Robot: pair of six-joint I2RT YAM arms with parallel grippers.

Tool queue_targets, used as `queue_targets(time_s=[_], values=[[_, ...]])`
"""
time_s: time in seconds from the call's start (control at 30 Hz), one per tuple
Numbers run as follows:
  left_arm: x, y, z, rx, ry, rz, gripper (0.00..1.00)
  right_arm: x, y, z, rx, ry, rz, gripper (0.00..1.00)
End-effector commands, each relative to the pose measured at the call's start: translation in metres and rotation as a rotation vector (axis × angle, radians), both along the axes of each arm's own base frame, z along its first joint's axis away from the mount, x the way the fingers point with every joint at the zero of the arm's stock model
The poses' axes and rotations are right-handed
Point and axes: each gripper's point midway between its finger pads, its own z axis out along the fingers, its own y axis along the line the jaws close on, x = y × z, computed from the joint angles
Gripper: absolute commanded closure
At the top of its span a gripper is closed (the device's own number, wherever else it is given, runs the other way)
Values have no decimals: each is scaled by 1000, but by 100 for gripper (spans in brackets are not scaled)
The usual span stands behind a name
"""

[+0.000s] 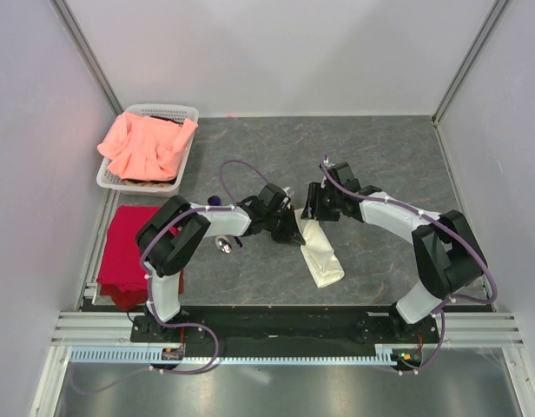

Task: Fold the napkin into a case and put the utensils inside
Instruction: Fold the 2/3-rectangle-folded napkin at the center of the board.

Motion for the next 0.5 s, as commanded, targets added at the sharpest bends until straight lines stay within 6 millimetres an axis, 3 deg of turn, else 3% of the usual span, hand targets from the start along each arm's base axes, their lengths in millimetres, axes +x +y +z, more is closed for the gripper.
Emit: queue_targets(time_s=[0.0,0.17,0.37,0.47], values=[[-9,11,-17,74,10,-36,98,4,22,9,98,-12,16,45],[-9,12,-16,79,-2,-34,98,8,32,8,176,0,-28,48],[-10,15,-16,87,-8,-25,98,8,46,-16,281,55,-75,45],[-12,18,-15,85,-11,-15,98,10,53,-16,353,50,-71,43]])
